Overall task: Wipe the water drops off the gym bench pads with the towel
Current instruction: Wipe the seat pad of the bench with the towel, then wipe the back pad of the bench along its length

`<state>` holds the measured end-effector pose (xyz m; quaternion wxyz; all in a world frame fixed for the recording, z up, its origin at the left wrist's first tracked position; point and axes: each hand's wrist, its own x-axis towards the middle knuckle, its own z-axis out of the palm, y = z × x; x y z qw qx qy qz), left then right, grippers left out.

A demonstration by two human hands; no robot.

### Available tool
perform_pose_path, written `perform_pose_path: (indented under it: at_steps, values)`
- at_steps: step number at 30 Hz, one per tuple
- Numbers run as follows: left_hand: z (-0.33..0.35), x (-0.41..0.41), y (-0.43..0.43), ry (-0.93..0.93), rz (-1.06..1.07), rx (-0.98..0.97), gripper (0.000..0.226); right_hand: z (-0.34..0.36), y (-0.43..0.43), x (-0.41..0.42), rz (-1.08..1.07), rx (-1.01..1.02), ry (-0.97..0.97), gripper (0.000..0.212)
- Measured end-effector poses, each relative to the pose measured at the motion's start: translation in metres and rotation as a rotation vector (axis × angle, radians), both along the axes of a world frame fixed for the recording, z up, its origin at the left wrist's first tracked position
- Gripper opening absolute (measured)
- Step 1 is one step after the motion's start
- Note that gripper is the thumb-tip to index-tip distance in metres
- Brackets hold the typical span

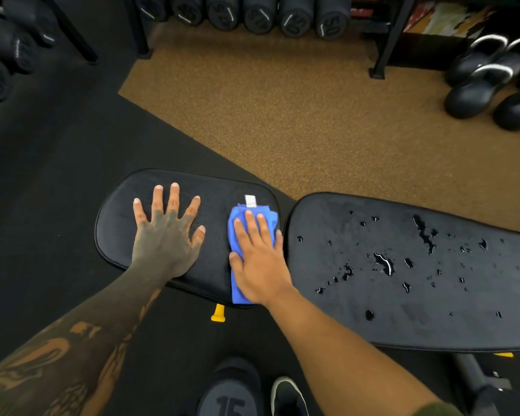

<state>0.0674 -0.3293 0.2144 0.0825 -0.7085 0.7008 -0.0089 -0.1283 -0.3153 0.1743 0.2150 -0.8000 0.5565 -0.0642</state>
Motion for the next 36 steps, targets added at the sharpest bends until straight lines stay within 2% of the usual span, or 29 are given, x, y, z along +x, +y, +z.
perform_pose_path:
  at_steps: [6, 11, 16, 22, 26, 31, 36]
  values:
    - [-0.003, -0.008, 0.001, 0.008, -0.013, -0.005, 0.064, 0.000, -0.024, -0.005, -0.184, 0.117, -0.037, 0.063]
    - [-0.012, -0.019, 0.002, 0.013, -0.020, -0.017, 0.064, 0.006, -0.013, 0.017, -0.069, 0.055, -0.014, 0.062]
    - [-0.014, -0.037, 0.002, 0.014, -0.086, -0.031, 0.064, 0.003, 0.004, 0.005, -0.070, 0.073, -0.252, 0.062]
    - [-0.018, -0.064, -0.006, 0.074, -0.134, -0.030, 0.061, 0.004, -0.010, -0.040, -0.296, 0.047, -0.369, 0.062]
    - [-0.022, -0.080, -0.011, 0.098, -0.153, -0.027, 0.060, -0.004, -0.029, -0.096, -0.355, 0.031, -0.202, 0.064]
    - [-0.030, -0.095, -0.010, 0.099, -0.160, 0.000, 0.060, -0.016, -0.037, -0.117, -0.204, 0.116, 0.049, 0.058]
    - [-0.033, -0.108, -0.011, 0.099, -0.177, 0.010, 0.060, -0.020, -0.033, -0.119, -0.211, 0.034, 0.140, 0.055]
